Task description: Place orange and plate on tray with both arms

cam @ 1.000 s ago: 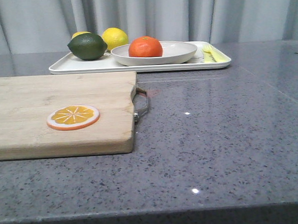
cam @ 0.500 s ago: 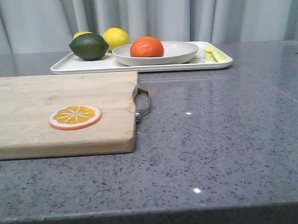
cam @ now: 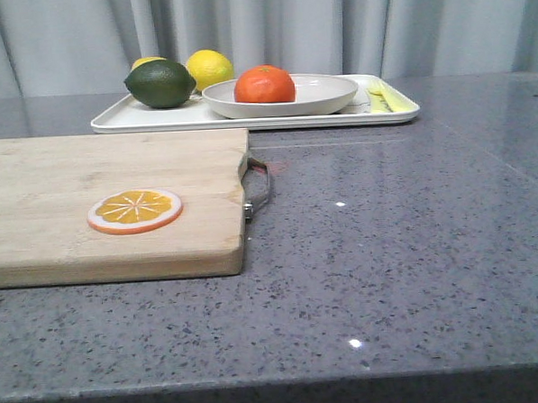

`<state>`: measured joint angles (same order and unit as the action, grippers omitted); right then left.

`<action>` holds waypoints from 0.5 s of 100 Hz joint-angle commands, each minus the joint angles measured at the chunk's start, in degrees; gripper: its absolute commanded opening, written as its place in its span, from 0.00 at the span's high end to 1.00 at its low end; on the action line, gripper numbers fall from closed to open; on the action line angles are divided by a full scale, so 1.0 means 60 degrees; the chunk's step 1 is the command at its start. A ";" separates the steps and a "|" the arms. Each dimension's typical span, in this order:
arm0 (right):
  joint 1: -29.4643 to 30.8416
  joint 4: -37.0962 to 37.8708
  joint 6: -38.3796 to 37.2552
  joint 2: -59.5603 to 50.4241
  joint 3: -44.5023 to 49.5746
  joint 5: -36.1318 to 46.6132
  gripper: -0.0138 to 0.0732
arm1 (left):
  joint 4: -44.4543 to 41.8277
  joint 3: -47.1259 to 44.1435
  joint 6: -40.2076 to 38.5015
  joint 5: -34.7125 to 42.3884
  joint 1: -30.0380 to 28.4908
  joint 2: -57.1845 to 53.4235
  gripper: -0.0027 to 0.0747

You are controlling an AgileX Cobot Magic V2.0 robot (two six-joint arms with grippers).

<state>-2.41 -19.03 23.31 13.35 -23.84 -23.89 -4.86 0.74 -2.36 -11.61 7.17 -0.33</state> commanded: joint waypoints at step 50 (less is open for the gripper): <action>0.0022 -0.0021 0.0101 0.0091 -0.0232 0.0680 0.96 | 0.0007 -0.0209 -0.0130 0.1744 -0.0019 -0.0305 0.99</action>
<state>-2.41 -19.03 23.31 13.35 -23.84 -23.97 -4.86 -0.06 -2.70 -6.21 7.17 -0.33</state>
